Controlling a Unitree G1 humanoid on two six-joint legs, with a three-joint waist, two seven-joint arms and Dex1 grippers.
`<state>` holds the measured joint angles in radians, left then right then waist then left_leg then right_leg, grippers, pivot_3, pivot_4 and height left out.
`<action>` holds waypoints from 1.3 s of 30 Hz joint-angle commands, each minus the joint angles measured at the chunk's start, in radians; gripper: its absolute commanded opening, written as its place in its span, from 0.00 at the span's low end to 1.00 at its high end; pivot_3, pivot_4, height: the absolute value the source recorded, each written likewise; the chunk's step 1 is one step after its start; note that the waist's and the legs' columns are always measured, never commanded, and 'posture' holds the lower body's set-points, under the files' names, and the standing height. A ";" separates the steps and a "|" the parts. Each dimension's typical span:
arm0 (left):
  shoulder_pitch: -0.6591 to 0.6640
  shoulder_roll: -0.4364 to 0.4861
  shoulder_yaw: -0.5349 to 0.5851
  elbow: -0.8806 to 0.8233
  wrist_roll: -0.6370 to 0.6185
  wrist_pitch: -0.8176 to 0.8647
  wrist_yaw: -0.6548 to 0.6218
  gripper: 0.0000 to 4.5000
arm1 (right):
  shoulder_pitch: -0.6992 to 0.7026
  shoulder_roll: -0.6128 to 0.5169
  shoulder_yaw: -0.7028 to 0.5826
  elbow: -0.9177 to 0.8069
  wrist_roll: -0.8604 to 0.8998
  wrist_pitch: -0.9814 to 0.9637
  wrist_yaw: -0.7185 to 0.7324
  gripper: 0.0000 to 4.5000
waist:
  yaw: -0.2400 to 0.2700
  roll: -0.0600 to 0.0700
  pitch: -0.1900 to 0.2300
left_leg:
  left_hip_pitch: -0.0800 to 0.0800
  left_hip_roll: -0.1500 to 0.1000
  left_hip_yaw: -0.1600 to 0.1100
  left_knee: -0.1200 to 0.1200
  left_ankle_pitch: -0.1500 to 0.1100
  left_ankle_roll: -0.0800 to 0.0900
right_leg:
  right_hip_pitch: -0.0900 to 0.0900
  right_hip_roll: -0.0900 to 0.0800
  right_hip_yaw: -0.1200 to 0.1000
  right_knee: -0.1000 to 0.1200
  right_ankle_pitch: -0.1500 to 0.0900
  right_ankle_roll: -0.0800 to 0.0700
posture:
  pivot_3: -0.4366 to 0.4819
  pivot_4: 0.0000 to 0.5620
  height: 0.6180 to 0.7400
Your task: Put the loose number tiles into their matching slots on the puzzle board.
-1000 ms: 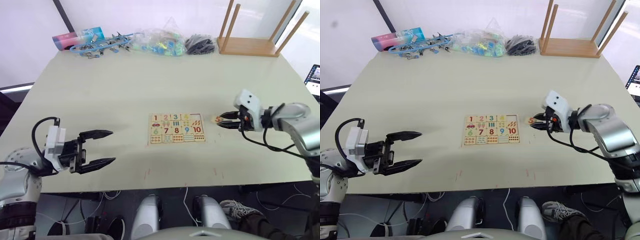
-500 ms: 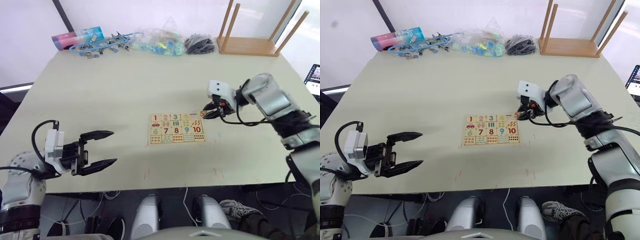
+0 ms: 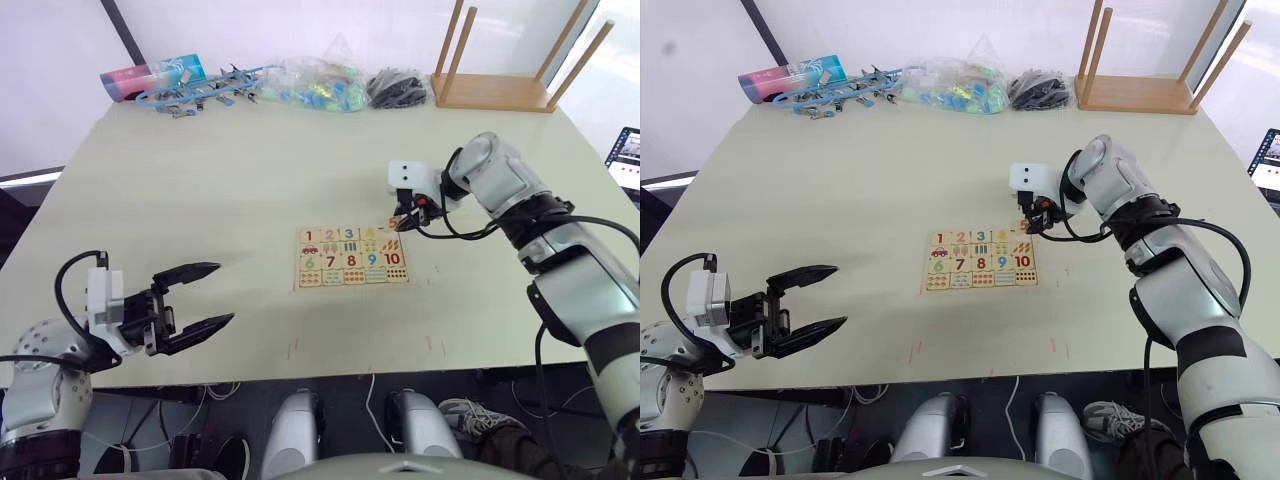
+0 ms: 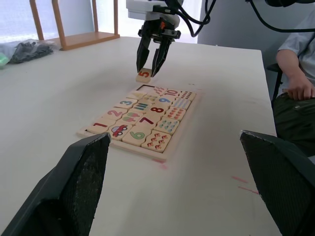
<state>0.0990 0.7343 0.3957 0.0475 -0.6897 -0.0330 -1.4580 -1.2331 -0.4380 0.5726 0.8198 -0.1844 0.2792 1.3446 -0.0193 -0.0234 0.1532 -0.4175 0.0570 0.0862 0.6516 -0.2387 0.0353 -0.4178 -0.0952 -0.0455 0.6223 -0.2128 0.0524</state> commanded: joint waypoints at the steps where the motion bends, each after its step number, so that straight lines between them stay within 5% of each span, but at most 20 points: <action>1: 0.013 -0.002 0.036 -0.034 -0.008 -0.011 0.013 1.00 | -0.038 0.021 -0.015 0.030 -0.029 -0.038 0.001 0.20 | -0.001 0.000 0.000 | 0.000 0.000 0.000 0.000 0.000 0.000 | 0.000 0.000 0.000 0.000 0.000 0.000 | 0.48 0.27 0.98; 39: 0.016 0.014 0.042 -0.028 -0.005 -0.001 0.002 1.00 | -0.035 0.092 -0.065 0.107 -0.094 -0.058 -0.003 0.20 | -0.022 0.000 0.000 | 0.001 0.000 0.000 0.000 0.000 0.000 | 0.000 0.000 0.000 0.001 0.000 0.001 | 0.48 0.27 0.98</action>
<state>0.1180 0.7339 0.4156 0.0432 -0.6895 -0.0280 -1.4454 -1.2447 -0.3446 0.5357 0.9292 -0.2816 0.2342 1.3428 -0.0410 -0.0235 0.1531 -0.4170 0.0570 0.0865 0.6516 -0.2387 0.0350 -0.4176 -0.0952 -0.0454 0.6234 -0.2124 0.0530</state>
